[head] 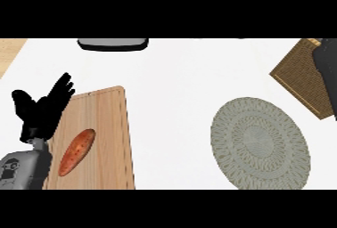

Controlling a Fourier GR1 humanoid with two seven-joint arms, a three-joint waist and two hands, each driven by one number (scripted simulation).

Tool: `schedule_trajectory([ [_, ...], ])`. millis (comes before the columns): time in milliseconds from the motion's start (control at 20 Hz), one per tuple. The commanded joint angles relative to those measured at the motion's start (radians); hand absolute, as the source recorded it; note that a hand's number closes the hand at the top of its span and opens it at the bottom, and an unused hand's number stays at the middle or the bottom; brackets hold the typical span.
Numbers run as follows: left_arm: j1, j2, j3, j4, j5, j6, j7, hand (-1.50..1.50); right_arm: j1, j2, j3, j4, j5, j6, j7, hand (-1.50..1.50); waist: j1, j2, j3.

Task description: Pick the can from the placemat and place it in the basket

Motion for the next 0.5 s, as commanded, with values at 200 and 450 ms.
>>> schedule_trajectory([
  [200, -0.062, 0.012, 0.014, 0.031, 0.006, -0.008, 0.027, 0.00, 0.038, -0.037, -0.061, 0.032, -0.091, -0.051, -0.163, -1.50, 0.001, 0.000, 0.000],
  [450, -0.033, 0.000, 0.005, -0.026, 0.001, 0.011, 0.066, 0.00, 0.071, 0.002, -0.083, -0.030, -0.121, -0.172, -0.176, -1.50, -0.005, -0.005, 0.000],
])
